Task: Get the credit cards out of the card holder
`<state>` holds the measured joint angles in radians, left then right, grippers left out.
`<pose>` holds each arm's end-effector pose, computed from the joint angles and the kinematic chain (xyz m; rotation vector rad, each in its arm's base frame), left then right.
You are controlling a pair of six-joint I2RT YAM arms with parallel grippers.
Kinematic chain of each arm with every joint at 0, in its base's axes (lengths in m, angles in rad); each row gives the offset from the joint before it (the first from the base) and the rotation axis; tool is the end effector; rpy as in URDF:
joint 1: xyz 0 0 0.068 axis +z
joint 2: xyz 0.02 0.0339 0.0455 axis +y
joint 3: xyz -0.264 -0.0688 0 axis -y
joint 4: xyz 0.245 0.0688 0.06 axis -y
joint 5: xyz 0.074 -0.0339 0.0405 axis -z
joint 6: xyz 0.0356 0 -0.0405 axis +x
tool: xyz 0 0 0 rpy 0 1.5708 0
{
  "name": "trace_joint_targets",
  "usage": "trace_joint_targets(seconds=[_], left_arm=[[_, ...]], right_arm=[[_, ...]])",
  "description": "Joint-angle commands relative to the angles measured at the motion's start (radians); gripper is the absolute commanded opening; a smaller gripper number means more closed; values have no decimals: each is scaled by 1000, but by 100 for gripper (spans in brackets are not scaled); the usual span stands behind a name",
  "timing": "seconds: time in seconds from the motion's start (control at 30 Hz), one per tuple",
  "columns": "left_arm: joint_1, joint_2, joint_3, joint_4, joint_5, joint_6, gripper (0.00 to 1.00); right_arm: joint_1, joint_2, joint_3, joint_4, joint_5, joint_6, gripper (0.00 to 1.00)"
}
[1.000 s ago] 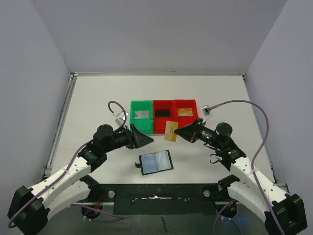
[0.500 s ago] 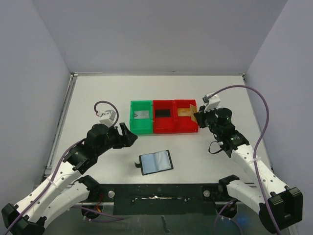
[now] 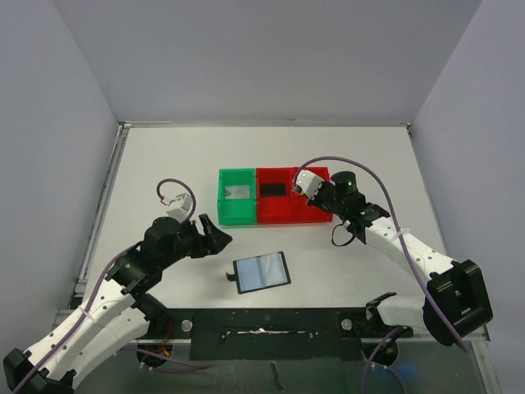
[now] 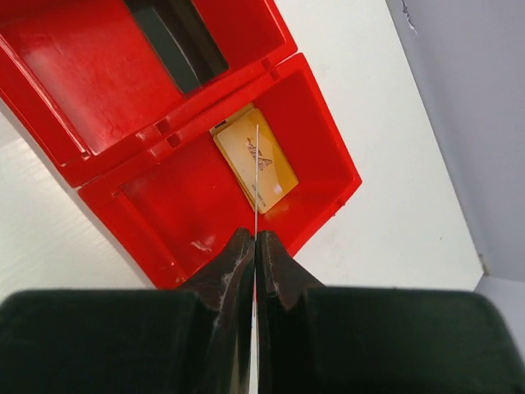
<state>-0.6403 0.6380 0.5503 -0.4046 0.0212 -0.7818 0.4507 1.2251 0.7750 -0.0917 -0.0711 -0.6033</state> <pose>0.1229 -0.0925 0.2572 -0.1408 2.1834 -0.8720 0.2429 0.1204 0.2528 -1.0982 1.8030 -0.0161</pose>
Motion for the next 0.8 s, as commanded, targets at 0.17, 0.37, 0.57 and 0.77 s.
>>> trace_joint_targets(seconds=[0.17,0.37,0.57,0.77], left_arm=[[3,-6,-31,113,83,-60,72],[4,-9,-34,112,92,-66,72],[5,-21,-32,111,96,-75,72],[5,-26,-47,168,92,-113,72]], right_arm=[[-44,124,110,39,-47,-260,0],[-64,221,157,36,-69,-328,0],[-69,320,223,4,-76,-426,0],[-78,435,312,-19,-73,-499,0]])
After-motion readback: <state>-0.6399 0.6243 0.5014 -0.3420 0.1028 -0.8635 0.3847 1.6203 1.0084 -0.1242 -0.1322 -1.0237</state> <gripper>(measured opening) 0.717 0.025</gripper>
